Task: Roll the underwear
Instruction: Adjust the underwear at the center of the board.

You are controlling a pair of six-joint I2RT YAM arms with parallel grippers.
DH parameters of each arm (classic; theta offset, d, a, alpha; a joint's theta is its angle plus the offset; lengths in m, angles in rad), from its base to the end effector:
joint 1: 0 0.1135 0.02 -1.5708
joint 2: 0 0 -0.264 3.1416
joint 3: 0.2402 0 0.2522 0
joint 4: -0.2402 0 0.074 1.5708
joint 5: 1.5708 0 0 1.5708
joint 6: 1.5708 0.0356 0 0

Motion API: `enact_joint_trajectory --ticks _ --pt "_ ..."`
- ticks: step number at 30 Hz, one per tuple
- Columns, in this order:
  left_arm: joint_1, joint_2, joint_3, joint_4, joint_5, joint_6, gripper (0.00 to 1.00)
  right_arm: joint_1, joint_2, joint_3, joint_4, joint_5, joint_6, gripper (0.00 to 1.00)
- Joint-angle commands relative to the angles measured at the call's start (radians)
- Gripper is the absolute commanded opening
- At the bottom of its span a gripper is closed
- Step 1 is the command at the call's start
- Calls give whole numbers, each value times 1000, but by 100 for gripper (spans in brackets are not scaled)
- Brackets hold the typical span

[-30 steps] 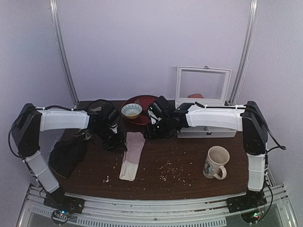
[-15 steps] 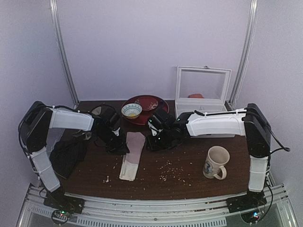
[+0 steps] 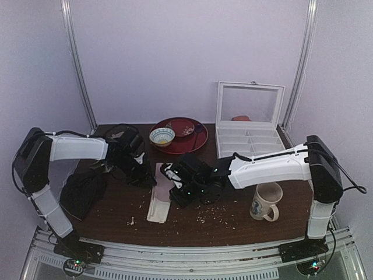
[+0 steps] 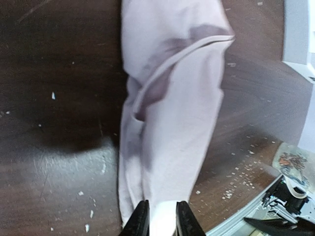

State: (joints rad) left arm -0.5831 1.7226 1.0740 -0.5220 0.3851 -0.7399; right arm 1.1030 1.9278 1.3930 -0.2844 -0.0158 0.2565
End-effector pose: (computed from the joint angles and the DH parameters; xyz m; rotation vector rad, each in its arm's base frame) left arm 0.2707 -0.1946 0.1758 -0.1147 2.9498 -0.8213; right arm 0.1927 0.3827 0.2076 -1.0310 2.2699 0.6336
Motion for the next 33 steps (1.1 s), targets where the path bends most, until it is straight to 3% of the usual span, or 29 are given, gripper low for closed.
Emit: enact_joint_trajectory --ticks 1,9,20,33 --pt "6 -81 0 -10 24 11 27 65 -59 -83 161 117 -236 32" --pt "-17 -71 -24 87 105 -42 25 99 -101 -328 465 125 -545 36" --pt "-82 20 -45 123 136 -26 21 123 -24 -344 528 122 -746 36" --pt "-82 -3 -189 168 86 -57 21 165 74 -330 599 164 -926 38"
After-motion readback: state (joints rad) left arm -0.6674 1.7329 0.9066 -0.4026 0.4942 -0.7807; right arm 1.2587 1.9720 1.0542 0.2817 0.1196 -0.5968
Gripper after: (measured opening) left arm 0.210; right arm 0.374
